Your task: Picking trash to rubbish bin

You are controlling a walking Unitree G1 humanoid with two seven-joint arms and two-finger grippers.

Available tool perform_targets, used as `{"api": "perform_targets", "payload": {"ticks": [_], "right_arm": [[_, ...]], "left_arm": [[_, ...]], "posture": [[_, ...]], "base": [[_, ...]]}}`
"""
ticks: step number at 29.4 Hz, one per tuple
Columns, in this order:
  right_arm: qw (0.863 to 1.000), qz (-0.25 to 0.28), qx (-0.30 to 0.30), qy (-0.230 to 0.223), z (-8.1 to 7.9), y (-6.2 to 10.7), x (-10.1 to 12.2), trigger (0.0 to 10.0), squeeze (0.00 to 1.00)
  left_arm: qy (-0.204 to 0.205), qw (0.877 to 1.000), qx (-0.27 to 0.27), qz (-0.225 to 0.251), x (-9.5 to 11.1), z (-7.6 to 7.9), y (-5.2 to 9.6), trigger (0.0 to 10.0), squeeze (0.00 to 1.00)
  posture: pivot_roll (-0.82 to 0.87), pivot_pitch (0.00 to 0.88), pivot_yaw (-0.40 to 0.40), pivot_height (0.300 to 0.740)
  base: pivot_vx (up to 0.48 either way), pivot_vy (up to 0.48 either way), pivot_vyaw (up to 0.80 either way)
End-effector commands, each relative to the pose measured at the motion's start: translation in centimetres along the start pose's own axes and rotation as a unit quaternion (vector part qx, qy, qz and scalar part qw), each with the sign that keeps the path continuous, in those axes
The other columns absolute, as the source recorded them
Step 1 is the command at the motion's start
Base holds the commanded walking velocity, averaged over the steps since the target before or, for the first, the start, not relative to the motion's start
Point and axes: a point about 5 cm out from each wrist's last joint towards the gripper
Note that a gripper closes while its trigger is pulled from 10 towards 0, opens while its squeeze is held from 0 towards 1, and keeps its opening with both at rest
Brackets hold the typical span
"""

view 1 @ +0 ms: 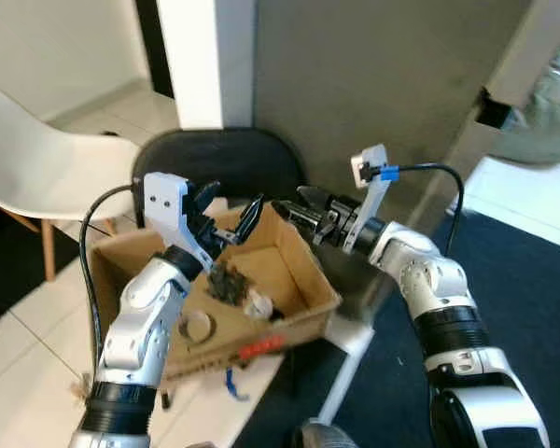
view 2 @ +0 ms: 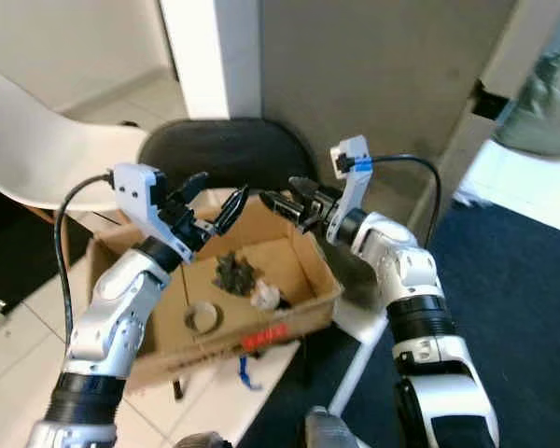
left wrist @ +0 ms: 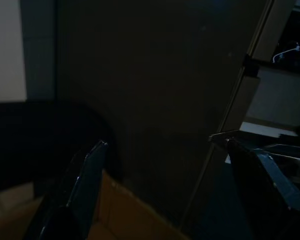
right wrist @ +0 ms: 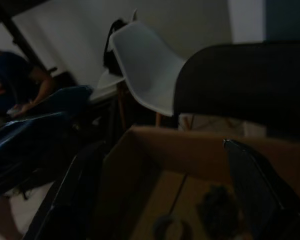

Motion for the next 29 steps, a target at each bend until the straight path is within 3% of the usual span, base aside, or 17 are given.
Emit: {"api": "perform_targets", "payload": {"ticks": [1, 29], "right_arm": [[1.0, 0.002, 0.007, 0.0, -0.29, -0.25, -0.1, 10.0, 0.0], [1.0, 0.002, 0.014, 0.009, -0.27, -0.42, -0.17, 10.0, 0.0]], "left_arm": [[-0.003, 1.0, 0.001, -0.006, -0.32, -0.11, 0.07, 10.0, 0.0], [0.002, 1.0, -0.012, -0.009, -0.85, 0.02, -0.37, 10.0, 0.0]], "posture": [[-0.02, 0.0, -0.042, 0.74], [-0.03, 0.0, -0.043, 0.74]], "base": [[-0.337, 0.0, 0.0], [-0.339, 0.0, 0.0]]}}
Point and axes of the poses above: a point about 5 cm out from each wrist's last joint towards the gripper, its own y axis pointing back from the gripper into the wrist, its own x axis along the axis of the wrist's last joint, z = x × y, and after that the axes turned 13 degrees about y, right-handed
